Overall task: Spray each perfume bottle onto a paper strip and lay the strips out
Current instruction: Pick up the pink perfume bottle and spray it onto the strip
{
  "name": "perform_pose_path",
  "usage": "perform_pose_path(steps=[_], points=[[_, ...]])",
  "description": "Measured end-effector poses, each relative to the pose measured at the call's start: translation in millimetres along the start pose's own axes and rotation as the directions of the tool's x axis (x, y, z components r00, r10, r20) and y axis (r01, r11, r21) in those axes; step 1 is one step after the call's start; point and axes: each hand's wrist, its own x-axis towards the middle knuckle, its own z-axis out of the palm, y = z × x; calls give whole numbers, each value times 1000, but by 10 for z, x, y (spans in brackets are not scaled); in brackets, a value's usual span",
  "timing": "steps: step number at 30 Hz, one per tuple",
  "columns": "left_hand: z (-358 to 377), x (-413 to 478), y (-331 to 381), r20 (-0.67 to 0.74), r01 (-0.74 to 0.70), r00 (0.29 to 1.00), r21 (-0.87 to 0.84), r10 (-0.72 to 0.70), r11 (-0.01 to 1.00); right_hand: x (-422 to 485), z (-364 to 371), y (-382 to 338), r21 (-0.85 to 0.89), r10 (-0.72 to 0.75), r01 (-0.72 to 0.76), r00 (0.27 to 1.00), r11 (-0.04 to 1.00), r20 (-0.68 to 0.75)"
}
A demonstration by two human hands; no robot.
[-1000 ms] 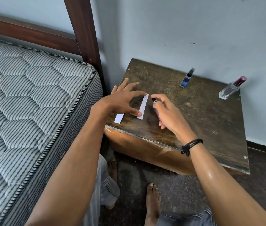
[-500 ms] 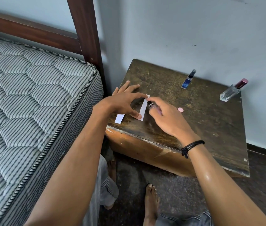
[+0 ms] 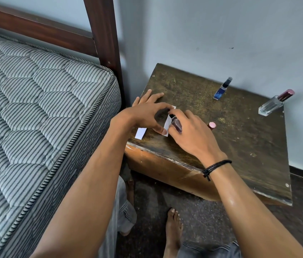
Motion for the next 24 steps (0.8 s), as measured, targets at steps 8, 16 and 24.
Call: perform_pose_path(steps=[8,16,24], points=[[-6,-7,-4,7,-1,1000,-18,2,1000,16,-1,6,-20,-5,4,1000,1000,-19],[0,2,-2,6,-1,1000,-12,1,1000,20,26,5,-58,-20,19,1000,998,-18],[-3,8,-3,3,3,1000,-4,-3,1000,27,38,0,-66,-26,25,1000,997,-12]])
